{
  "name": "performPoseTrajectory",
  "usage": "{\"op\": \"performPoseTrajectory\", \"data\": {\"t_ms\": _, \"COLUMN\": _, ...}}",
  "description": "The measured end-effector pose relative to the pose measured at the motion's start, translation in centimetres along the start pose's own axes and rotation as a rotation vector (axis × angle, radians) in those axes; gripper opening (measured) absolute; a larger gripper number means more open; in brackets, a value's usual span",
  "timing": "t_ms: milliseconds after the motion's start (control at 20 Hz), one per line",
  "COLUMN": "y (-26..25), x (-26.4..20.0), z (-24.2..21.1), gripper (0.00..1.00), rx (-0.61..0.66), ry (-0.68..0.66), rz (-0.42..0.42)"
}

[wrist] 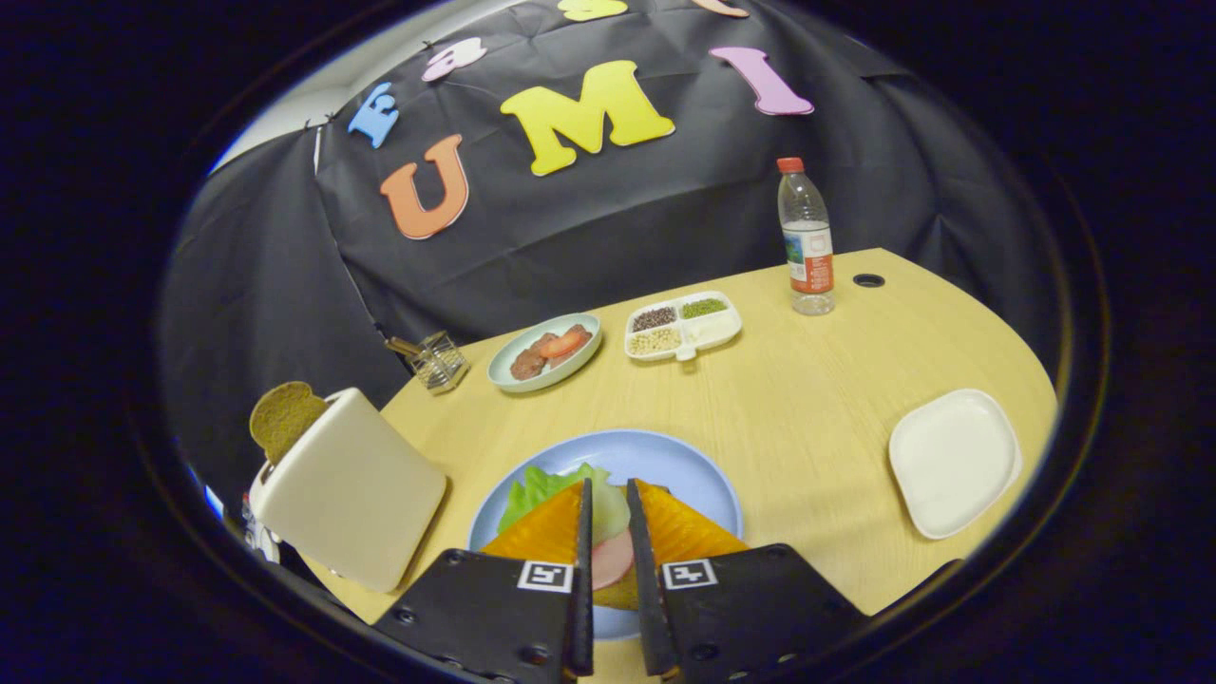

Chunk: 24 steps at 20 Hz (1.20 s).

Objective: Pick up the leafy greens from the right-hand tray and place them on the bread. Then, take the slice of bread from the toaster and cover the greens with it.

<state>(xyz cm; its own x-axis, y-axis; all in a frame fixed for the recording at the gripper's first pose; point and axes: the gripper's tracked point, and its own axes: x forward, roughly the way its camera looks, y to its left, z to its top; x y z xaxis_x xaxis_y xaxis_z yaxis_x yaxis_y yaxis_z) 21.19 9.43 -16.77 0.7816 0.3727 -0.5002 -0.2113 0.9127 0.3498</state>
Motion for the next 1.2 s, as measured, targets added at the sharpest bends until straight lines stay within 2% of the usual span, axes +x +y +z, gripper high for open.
{"op": "performPoseTrajectory", "data": {"t_ms": 200, "y": -1.0, "x": -0.4, "z": -0.2, "gripper": 0.34, "rx": -0.061, "ry": -0.014, "rz": -0.034}}
{"op": "performPoseTrajectory", "data": {"t_ms": 300, "y": -1.2, "x": -1.3, "z": 0.3, "gripper": 0.53, "rx": -0.100, "ry": -0.045, "rz": -0.056}}
{"op": "performPoseTrajectory", "data": {"t_ms": 450, "y": -1.2, "x": -2.6, "z": 1.4, "gripper": 0.76, "rx": -0.124, "ry": -0.097, "rz": -0.081}}
{"op": "performPoseTrajectory", "data": {"t_ms": 550, "y": -0.6, "x": -4.5, "z": 2.9, "gripper": 0.80, "rx": -0.163, "ry": -0.164, "rz": -0.105}}
{"op": "performPoseTrajectory", "data": {"t_ms": 700, "y": 1.8, "x": -8.1, "z": 5.0, "gripper": 0.96, "rx": -0.213, "ry": -0.287, "rz": -0.134}}
{"op": "performPoseTrajectory", "data": {"t_ms": 800, "y": 3.6, "x": -10.3, "z": 6.0, "gripper": 0.96, "rx": -0.225, "ry": -0.356, "rz": -0.154}}
{"op": "performPoseTrajectory", "data": {"t_ms": 1000, "y": 10.0, "x": -14.0, "z": 7.0, "gripper": 0.96, "rx": -0.265, "ry": -0.462, "rz": -0.130}}
{"op": "performPoseTrajectory", "data": {"t_ms": 1200, "y": 15.9, "x": -15.1, "z": 7.4, "gripper": 0.96, "rx": -0.250, "ry": -0.516, "rz": -0.089}}
